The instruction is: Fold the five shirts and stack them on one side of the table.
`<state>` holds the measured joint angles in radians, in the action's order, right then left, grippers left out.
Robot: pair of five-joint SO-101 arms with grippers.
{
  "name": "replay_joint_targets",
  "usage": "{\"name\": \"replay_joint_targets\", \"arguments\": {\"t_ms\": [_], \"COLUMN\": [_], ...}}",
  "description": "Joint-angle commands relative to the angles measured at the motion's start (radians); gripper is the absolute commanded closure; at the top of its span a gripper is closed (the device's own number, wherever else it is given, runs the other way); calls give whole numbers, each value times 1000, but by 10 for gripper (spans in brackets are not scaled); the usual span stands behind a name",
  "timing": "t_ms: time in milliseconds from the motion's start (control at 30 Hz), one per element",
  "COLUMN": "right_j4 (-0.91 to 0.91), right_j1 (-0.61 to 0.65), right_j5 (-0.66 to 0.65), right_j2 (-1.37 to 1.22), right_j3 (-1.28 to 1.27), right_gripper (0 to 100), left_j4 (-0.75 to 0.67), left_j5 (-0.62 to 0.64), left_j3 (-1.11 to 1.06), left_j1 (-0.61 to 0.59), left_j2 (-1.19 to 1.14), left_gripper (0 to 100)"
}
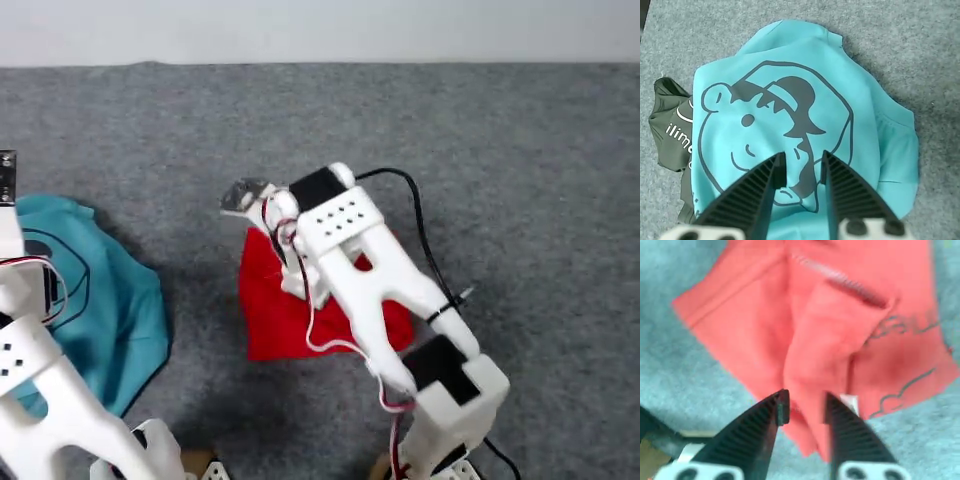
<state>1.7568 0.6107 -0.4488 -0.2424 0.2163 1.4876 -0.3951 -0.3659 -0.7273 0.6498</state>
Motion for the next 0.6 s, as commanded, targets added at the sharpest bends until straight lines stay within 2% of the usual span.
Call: {"name": "replay_joint_targets", "arguments": {"t_ms": [0,233,567], "right_j4": [10,33,39], "right_j1": [-16,-16,16], "right_j5": [9,60,144], "right_j2": [-61,-255,-367], "right_j3": [180,446,463], "right_gripper": [790,787,790], "left_j4": [-26,-26,-26], "left_j5": [-9,-9,-9], "left_j3": [2,2,2], "left_j1": [0,0,-3], "left_j2": [11,11,11], "left_gripper": [877,877,877]}}
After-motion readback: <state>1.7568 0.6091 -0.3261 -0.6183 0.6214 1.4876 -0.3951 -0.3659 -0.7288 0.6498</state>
